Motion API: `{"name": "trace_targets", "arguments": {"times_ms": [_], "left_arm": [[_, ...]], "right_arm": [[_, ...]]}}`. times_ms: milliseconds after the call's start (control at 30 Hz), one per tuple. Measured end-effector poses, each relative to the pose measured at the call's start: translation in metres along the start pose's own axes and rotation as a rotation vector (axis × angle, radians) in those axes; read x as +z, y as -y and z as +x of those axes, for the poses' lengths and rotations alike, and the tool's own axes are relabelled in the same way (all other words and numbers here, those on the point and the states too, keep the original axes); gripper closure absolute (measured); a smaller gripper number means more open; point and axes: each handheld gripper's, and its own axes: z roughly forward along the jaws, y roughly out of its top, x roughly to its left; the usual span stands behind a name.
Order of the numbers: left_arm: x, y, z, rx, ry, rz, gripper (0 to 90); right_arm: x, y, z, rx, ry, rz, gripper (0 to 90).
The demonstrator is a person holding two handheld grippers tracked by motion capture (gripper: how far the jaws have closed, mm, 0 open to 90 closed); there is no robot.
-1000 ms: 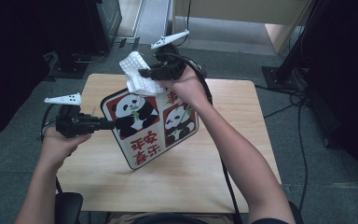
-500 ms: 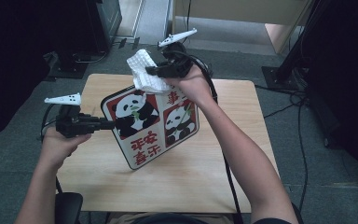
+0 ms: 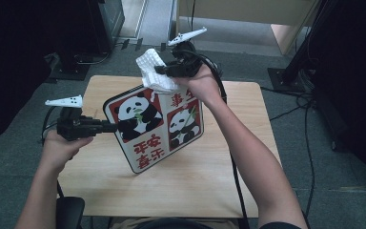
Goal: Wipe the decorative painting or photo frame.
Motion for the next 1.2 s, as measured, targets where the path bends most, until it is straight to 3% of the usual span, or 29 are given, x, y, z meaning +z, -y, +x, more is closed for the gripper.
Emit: {"name": "trace_targets", "arguments": {"times_ms": [833, 1200], "left_arm": [[0.000, 0.000, 0.000, 0.000, -0.001, -0.001, 78.5], [-0.001, 0.000, 0.001, -0.002, -0.002, -0.002, 78.5]], "right_arm": [[-0.015, 0.007, -0.030, 0.060, 0.008, -0.004, 75.8], [-0.023, 0.010, -0.042, 0.063, 0.043, 0.001, 75.9]]}}
